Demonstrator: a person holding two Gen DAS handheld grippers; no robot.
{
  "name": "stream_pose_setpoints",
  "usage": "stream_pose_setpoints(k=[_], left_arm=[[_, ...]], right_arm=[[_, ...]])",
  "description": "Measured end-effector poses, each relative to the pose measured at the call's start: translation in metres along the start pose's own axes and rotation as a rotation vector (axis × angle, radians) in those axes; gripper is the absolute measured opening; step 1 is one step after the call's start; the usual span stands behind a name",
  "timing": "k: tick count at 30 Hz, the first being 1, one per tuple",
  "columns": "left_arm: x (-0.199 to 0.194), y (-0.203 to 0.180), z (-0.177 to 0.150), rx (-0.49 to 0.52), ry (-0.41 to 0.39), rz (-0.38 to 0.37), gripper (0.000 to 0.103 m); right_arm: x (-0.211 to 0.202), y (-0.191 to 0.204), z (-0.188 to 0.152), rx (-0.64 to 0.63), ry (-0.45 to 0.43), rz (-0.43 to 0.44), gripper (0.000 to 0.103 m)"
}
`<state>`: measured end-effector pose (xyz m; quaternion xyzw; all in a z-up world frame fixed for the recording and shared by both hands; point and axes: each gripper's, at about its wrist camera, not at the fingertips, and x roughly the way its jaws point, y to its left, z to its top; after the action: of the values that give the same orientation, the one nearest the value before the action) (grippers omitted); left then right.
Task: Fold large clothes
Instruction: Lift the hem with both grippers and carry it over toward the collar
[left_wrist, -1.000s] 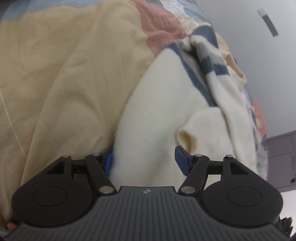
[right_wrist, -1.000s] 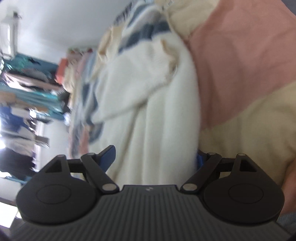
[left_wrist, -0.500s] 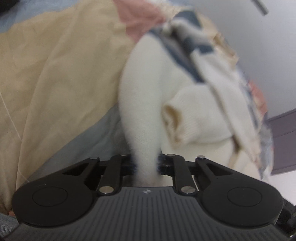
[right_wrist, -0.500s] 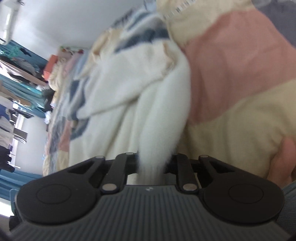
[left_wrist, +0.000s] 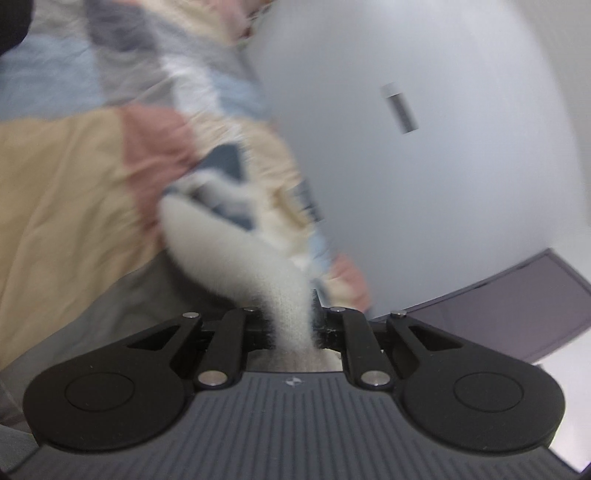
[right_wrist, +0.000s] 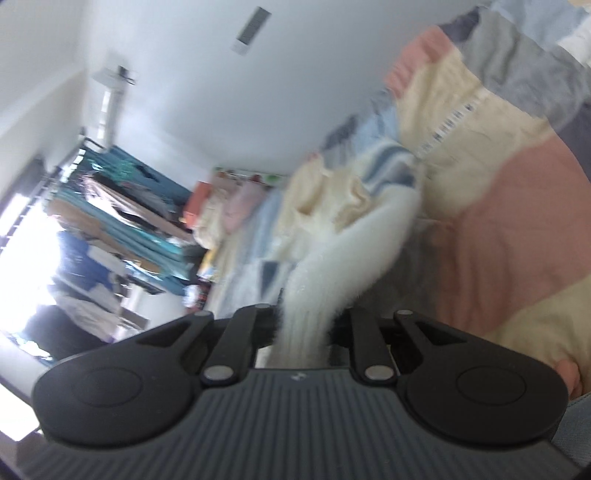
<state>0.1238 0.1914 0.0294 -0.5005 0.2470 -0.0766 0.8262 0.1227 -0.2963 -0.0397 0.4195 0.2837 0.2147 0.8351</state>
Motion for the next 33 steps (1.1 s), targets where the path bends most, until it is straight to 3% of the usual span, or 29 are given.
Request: stream_pose_setpoints(k=[11,16,19,21,25,29,33], left_arm=[[-0.082,-0.053,-0.006,0.096,-0.081,-0.210,0.014],[-0.109,-0.066,-0.022,0.128,-0.100,-0.262,0.014],[-0.118,-0.067,-0.033,0.171,-0.124,-0.271,0.015],[-0.111,-0.067,-0.035,0.212,-0.149,-0.238,0.015],[-0.079,-0.056,-0.025,0.201,-0.149,-0.180,0.015],[-0.023,-0.049,0.002,0.208,-0.179,-0.104,0.015],[0.033,-0.035,0.036,0.156,-0.211,-0.056,0.015]], right_arm=[[-0.085,0.053,0.002,-0.100,-0.037,0.192,0.016],[-0.110,0.068,0.004,-0.130,-0.069,0.253,0.016],[-0.115,0.062,0.006,-0.121,-0.092,0.246,0.016],[-0.107,0.057,0.011,-0.133,-0.095,0.214,0.017],[-0.071,0.040,0.024,-0.079,-0.087,0.171,0.017],[-0.018,0.023,0.049,0.024,-0.081,0.132,0.018],[0.038,0.023,0.072,0.045,-0.102,0.095,0.019]])
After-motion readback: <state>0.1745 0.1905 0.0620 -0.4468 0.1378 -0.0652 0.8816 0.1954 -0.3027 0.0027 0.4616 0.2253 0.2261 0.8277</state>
